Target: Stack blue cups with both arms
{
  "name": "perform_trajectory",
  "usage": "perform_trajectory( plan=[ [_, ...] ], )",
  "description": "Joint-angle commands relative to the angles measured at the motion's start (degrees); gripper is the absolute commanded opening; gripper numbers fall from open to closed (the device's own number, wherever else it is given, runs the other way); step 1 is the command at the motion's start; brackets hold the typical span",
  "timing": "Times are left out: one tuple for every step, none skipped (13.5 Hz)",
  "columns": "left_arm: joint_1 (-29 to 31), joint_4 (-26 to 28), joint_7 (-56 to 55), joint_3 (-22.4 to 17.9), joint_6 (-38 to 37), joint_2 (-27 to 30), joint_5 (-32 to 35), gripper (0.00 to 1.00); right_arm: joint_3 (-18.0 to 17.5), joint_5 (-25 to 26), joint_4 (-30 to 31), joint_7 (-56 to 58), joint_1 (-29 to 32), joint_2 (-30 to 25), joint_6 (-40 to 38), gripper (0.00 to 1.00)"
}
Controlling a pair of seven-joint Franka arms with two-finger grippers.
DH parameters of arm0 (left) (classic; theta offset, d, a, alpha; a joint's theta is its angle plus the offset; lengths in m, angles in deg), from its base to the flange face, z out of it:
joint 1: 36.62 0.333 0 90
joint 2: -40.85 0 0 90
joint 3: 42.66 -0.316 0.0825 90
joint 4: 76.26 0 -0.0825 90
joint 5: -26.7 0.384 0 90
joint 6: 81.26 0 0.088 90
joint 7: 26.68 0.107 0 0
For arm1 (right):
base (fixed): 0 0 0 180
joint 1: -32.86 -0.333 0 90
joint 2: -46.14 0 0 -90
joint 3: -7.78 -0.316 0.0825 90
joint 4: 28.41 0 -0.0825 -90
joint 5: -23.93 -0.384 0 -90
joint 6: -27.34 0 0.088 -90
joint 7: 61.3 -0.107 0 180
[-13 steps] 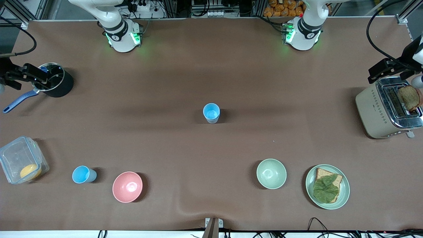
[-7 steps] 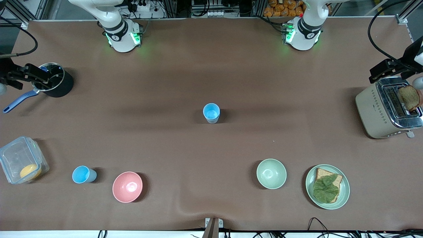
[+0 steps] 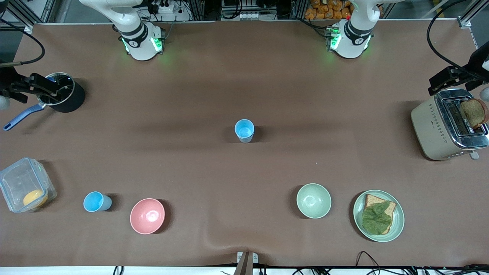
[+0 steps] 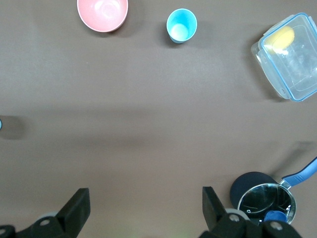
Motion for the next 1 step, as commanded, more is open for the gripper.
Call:
perform_trajectory(
  plan=[
    [0.08, -1.43, 0.98, 0.16, -1.41, -0.17, -1.11, 1.00, -0.30, -0.13, -0.08, 0.05, 0.14, -0.38, -0.44, 1.00]
  ],
)
